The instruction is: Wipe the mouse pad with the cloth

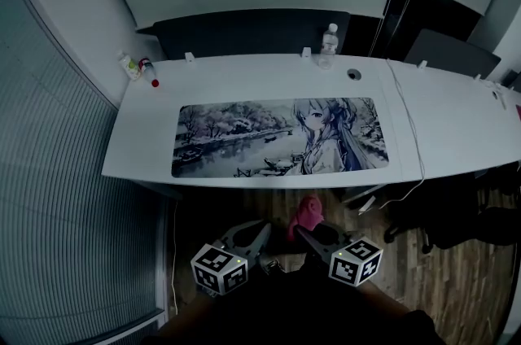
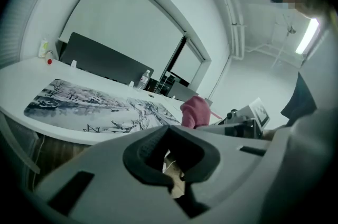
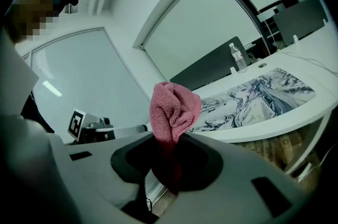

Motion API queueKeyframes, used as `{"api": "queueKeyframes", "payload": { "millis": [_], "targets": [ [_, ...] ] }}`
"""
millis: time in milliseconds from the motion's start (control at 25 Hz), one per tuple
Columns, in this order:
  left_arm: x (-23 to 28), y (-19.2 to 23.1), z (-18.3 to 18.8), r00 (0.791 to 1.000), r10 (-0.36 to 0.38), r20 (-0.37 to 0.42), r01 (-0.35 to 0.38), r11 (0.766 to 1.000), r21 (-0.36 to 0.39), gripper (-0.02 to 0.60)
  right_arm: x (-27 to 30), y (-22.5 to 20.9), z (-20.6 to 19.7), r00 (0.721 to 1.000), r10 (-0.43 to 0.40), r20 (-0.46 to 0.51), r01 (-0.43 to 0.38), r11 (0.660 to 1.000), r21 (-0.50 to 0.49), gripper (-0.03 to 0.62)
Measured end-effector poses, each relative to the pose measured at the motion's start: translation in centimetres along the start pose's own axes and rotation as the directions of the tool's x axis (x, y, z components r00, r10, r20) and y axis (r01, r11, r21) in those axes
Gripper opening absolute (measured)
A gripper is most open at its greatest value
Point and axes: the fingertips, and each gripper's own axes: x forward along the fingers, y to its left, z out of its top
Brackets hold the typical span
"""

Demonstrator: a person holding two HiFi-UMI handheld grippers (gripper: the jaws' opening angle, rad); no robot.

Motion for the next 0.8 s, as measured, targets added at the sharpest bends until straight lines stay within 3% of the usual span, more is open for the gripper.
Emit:
{"api": "queueKeyframes", "payload": {
  "millis": [800],
  "targets": [
    [-1.3,0.5,-0.2,0.999,0.021,0.031,-0.021,1.0,-0.007,0.005,1.1,1.1,-0.5,0.999,0.016,-0.034,-0.017,0.999,-0.027,0.112]
  ]
}}
